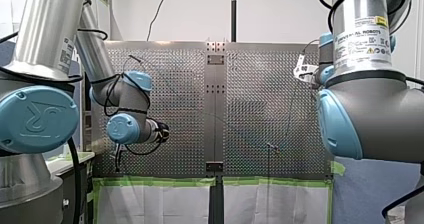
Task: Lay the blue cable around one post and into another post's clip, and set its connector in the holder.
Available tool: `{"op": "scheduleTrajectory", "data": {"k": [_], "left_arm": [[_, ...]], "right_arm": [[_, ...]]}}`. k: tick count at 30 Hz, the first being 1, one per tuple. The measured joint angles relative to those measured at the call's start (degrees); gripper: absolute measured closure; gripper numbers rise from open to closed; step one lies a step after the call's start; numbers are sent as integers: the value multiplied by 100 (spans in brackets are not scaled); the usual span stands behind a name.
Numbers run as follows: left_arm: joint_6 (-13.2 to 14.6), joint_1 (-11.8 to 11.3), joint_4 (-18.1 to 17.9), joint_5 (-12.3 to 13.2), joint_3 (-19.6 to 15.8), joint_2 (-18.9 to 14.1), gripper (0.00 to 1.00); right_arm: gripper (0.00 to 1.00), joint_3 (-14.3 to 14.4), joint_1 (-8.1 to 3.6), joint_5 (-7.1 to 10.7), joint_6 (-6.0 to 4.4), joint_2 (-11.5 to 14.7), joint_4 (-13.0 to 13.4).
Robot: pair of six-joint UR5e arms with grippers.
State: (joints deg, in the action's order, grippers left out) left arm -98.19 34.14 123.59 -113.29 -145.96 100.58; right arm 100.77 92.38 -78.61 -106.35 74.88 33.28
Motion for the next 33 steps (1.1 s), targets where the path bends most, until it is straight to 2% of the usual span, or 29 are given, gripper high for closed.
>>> {"op": "scheduleTrajectory", "data": {"k": [2,5,10,22,24,29,33], "left_arm": [[12,-17,13,0,0,0,0],[36,-41,33,2,0,0,0],[61,-78,57,4,0,0,0],[136,-130,173,4,-2,0,0],[145,-132,194,4,-1,0,0],[151,-140,220,1,0,0,0],[153,-149,236,-3,0,0,0]], "right_arm": [[100,-27,-45,97,-40,97,-64],[100,-126,-94,243,-45,158,-184],[100,-259,-145,410,55,3,-435],[100,-458,-331,514,85,-184,-943],[100,-528,-360,539,112,-227,-1016],[100,-710,-443,566,254,-325,-1229],[100,-790,-507,613,295,-396,-1311]]}}
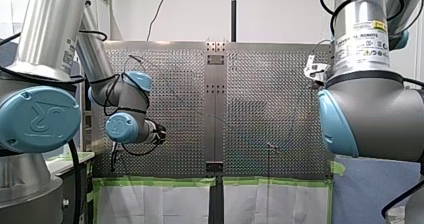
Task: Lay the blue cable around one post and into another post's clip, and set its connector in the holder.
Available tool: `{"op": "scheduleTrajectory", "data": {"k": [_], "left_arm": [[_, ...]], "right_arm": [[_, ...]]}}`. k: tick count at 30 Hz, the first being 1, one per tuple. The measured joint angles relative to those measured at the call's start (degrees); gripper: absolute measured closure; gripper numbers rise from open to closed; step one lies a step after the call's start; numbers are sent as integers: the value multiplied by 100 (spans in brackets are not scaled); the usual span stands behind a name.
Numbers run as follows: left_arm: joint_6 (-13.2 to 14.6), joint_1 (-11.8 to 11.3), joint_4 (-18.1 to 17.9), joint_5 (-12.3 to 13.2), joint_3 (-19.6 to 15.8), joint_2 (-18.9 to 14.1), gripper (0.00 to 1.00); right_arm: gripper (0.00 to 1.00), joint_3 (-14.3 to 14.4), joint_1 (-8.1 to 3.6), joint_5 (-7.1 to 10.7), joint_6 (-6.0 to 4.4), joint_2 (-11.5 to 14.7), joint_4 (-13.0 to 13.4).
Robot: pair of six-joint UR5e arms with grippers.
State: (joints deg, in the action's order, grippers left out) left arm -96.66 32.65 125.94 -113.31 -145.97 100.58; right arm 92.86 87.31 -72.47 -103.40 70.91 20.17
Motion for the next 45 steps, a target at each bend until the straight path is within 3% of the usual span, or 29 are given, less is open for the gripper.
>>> {"op": "scheduleTrajectory", "data": {"k": [7,18,34,45], "left_arm": [[1,-18,31,-3,0,1,0],[15,-36,66,-25,0,0,0],[33,-87,66,-26,0,2,0],[41,-125,63,-27,0,2,0]], "right_arm": [[100,-222,-75,177,107,-289,-152],[100,-571,-152,453,172,-449,-263],[100,-948,-121,715,386,-799,-347],[100,-1068,-83,973,558,-840,-348]]}}
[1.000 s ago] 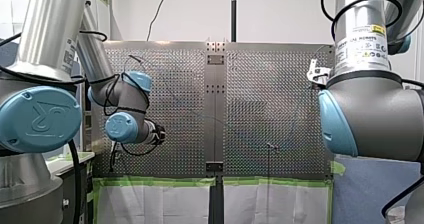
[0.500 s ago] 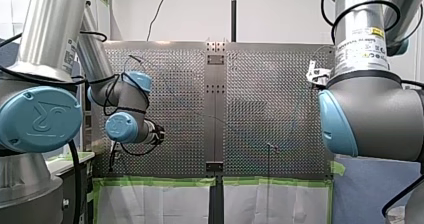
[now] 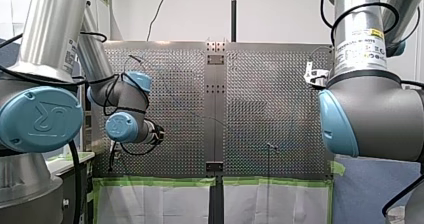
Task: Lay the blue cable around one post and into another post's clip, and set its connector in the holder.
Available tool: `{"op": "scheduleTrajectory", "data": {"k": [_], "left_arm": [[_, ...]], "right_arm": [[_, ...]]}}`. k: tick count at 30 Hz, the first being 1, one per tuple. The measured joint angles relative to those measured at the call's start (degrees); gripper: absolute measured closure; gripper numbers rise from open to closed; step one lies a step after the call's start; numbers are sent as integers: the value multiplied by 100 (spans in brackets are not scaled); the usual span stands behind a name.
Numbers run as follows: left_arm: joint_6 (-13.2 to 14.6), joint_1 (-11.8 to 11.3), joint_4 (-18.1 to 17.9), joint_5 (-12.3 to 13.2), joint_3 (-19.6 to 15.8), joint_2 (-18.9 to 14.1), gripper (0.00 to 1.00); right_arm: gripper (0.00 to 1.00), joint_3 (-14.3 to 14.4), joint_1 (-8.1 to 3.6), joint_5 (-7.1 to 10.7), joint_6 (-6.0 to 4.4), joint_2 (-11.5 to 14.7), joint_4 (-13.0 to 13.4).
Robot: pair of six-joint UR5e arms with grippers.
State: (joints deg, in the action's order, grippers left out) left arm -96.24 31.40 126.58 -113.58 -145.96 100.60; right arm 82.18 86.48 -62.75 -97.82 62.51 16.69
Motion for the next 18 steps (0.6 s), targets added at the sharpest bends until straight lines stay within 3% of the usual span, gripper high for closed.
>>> {"op": "scheduleTrajectory", "data": {"k": [7,18], "left_arm": [[21,-22,0,1,0,1,0],[36,-48,0,7,-2,1,0]], "right_arm": [[100,-5,-24,15,83,-4,49],[100,-7,-45,16,48,-34,139]]}}
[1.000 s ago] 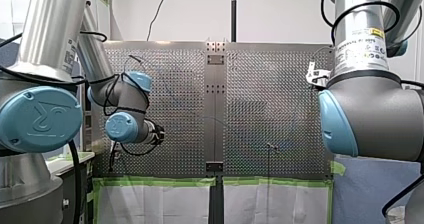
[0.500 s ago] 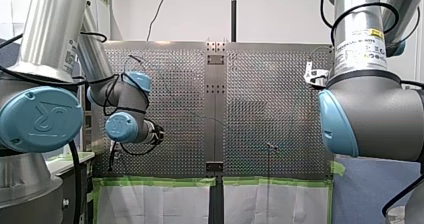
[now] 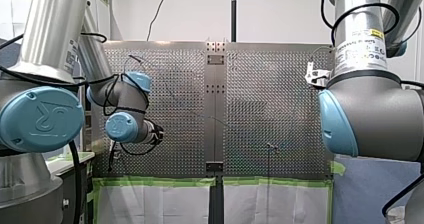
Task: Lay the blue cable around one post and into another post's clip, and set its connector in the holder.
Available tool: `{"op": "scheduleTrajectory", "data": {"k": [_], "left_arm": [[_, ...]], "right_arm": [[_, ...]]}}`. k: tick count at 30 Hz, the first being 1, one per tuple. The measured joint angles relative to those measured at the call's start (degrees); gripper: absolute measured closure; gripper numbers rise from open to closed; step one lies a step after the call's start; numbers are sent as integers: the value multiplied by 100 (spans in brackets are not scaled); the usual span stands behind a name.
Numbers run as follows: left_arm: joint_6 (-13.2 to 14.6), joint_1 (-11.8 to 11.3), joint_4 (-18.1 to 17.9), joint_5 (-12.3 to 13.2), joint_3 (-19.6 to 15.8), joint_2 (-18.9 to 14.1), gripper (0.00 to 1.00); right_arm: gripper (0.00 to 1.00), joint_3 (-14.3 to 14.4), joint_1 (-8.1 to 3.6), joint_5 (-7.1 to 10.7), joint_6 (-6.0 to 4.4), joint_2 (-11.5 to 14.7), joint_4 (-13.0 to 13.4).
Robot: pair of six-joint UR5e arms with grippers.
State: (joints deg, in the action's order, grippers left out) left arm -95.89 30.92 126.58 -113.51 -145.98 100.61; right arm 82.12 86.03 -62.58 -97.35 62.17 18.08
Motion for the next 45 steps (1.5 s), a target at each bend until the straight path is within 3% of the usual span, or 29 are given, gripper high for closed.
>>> {"op": "scheduleTrajectory", "data": {"k": [9,45], "left_arm": [[0,-4,4,0,-5,-3,0],[0,-22,-1,-6,-3,-2,0]], "right_arm": [[100,-10,11,0,-3,-129,25],[100,-235,2,17,-20,-180,-71]]}}
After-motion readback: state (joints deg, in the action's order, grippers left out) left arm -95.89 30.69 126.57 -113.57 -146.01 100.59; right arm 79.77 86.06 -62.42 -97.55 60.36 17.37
